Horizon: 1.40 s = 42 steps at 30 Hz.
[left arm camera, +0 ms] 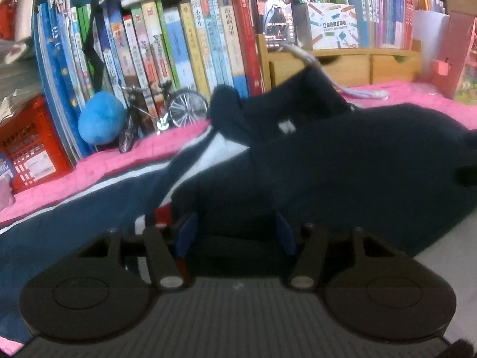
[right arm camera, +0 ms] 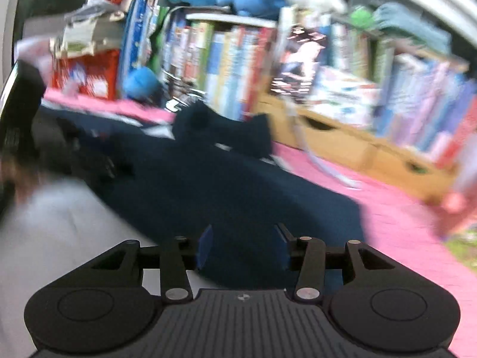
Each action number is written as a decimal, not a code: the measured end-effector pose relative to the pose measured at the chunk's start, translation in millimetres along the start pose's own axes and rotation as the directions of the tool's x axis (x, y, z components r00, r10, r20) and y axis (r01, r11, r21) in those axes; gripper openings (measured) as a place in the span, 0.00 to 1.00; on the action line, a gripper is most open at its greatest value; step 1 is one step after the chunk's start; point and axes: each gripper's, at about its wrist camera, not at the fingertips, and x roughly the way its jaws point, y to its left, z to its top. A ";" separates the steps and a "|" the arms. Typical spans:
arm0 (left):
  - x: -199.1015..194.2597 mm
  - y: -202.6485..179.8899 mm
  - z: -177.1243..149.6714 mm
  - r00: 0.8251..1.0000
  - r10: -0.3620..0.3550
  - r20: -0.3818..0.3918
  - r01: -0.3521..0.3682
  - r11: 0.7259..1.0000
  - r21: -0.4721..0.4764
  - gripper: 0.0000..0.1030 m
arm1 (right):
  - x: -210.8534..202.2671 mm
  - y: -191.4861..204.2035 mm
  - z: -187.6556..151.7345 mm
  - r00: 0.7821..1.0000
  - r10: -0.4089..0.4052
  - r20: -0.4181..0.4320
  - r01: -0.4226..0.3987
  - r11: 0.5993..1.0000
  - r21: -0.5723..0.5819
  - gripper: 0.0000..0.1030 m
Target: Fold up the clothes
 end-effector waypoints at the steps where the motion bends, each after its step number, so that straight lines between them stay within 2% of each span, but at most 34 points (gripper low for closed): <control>1: 0.5 2.2 1.0 1.000 -0.010 -0.002 0.010 1.000 -0.015 0.56 | 14.0 5.3 8.1 1.000 0.018 -0.006 -0.018 0.999 0.027 0.45; 4: 2.6 5.5 -1.4 1.000 -0.021 -0.004 0.021 0.999 -0.034 0.56 | 50.0 17.5 19.0 0.998 0.040 -0.040 -0.035 0.993 0.111 0.45; 6: 3.4 4.2 -1.4 1.000 -0.017 -0.004 0.016 0.999 -0.028 0.56 | 64.5 16.6 13.2 0.997 0.011 -0.081 0.000 0.991 0.136 0.45; 8: 3.2 5.1 -2.6 1.000 -0.020 -0.004 0.020 0.999 -0.034 0.56 | 60.7 5.7 4.6 0.997 -0.036 -0.075 0.046 0.990 0.137 0.52; 11: 3.5 5.7 -3.4 1.000 -0.023 -0.004 0.022 0.999 -0.040 0.56 | 42.3 -24.7 -7.5 0.984 -0.149 -0.094 0.161 0.979 0.128 0.52; 14: 3.6 5.2 -3.2 1.000 -0.020 -0.004 0.020 0.999 -0.038 0.56 | 14.9 -71.2 -28.6 0.950 -0.290 -0.113 0.305 0.941 0.147 0.53; 15: 3.7 5.3 -3.0 1.000 -0.020 -0.004 0.019 0.999 -0.038 0.56 | 9.9 -84.8 -36.5 0.937 -0.326 -0.129 0.344 0.925 0.163 0.56; 18: 3.7 4.6 -2.8 1.000 -0.016 -0.005 0.016 0.999 -0.041 0.56 | -5.2 -125.4 -60.0 0.886 -0.428 -0.177 0.459 0.865 0.205 0.58; 19: 3.9 4.9 -2.8 1.000 -0.016 -0.005 0.016 0.999 -0.040 0.56 | -9.9 -138.0 -67.1 0.868 -0.458 -0.195 0.493 0.843 0.215 0.59; 21: 3.9 5.0 -2.8 1.000 -0.014 -0.005 0.014 0.999 -0.039 0.56 | -14.8 -149.3 -70.9 0.851 -0.474 -0.228 0.518 0.829 0.209 0.59; 26: 3.7 4.7 -2.9 1.000 -0.012 -0.005 0.012 0.999 -0.038 0.57 | -32.4 -147.0 -46.7 0.885 -0.442 -0.145 0.465 0.838 0.286 0.60; 28: 3.7 4.1 -3.0 1.000 -0.011 -0.006 0.011 0.999 -0.038 0.57 | -25.9 -133.7 -25.2 0.940 -0.330 -0.080 0.338 0.881 0.332 0.67; 29: 3.6 3.8 -2.9 1.000 -0.010 -0.006 0.010 0.999 -0.037 0.57 | -22.6 -127.0 -14.4 0.961 -0.273 -0.046 0.271 0.896 0.352 0.72; 32: 3.4 4.1 -3.0 1.000 -0.011 -0.006 0.011 0.999 -0.037 0.57 | 8.0 -90.9 14.6 0.995 -0.098 0.021 0.084 0.935 0.345 0.73; 33: 3.4 4.2 -2.9 1.000 -0.011 -0.006 0.011 0.999 -0.038 0.57 | 21.1 -76.7 23.4 0.999 -0.041 0.034 0.028 0.943 0.333 0.73; 35: 3.5 4.3 -2.8 1.000 -0.012 -0.006 0.011 0.999 -0.038 0.57 | 48.7 -47.3 34.3 0.999 0.022 0.024 -0.028 0.958 0.287 0.73; 38: 3.6 4.5 -2.8 1.000 -0.012 -0.007 0.012 0.999 -0.038 0.57 | 88.4 -13.5 40.9 0.996 0.083 -0.025 -0.074 0.964 0.255 0.73; 40: 3.8 5.1 -2.8 1.000 -0.015 -0.007 0.015 0.999 -0.042 0.57 | 103.8 -3.9 35.3 0.995 0.076 -0.064 -0.060 0.972 0.227 0.73; 42: 4.0 5.7 -2.8 1.000 -0.018 -0.007 0.018 0.999 -0.046 0.57 | 114.2 -1.0 30.8 0.996 0.051 -0.072 -0.037 0.981 0.189 0.80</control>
